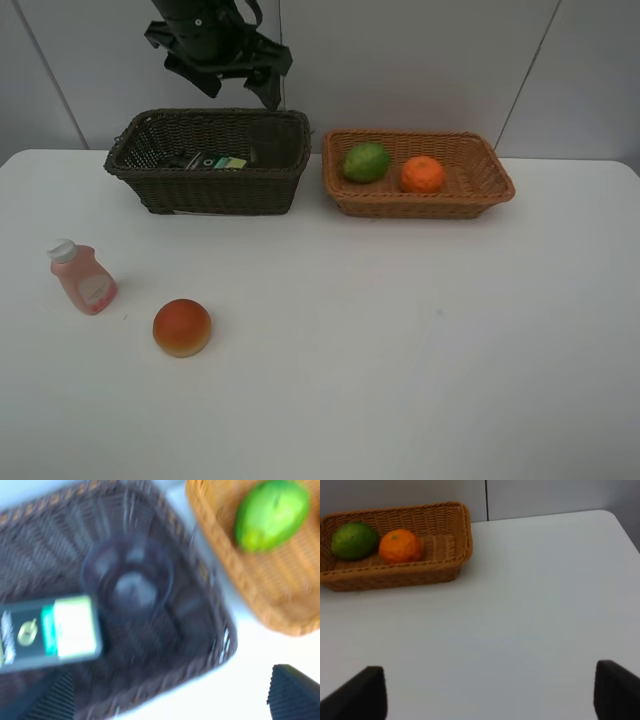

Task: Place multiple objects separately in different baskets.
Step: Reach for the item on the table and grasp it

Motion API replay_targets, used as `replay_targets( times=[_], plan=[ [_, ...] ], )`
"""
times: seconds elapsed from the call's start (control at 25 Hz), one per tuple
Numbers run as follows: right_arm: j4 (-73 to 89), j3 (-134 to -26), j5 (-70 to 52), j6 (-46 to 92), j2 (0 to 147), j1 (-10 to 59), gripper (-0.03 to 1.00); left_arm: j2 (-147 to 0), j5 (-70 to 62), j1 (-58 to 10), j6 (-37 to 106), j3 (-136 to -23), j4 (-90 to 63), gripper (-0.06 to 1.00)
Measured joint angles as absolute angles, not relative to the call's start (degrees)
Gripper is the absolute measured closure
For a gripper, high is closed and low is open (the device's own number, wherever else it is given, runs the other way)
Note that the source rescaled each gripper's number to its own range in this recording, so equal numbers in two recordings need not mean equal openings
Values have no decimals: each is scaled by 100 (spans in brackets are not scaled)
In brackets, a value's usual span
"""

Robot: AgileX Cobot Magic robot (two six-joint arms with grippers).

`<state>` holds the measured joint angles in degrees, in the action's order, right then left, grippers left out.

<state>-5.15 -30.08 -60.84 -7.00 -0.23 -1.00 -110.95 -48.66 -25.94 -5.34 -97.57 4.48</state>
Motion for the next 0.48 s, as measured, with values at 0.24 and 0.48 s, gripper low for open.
replay_targets(
  times=[0.24, 0.48],
  plan=[
    [-515, -3008, -6084, -700, -23, -100, 30, -10058, -4946, -2202, -546, -8199, 504, -5],
    [-515, -3008, -6084, -700, -23, -100, 30, -9148, -4973, -1553, -841, -6884, 875, -5]
  ],
)
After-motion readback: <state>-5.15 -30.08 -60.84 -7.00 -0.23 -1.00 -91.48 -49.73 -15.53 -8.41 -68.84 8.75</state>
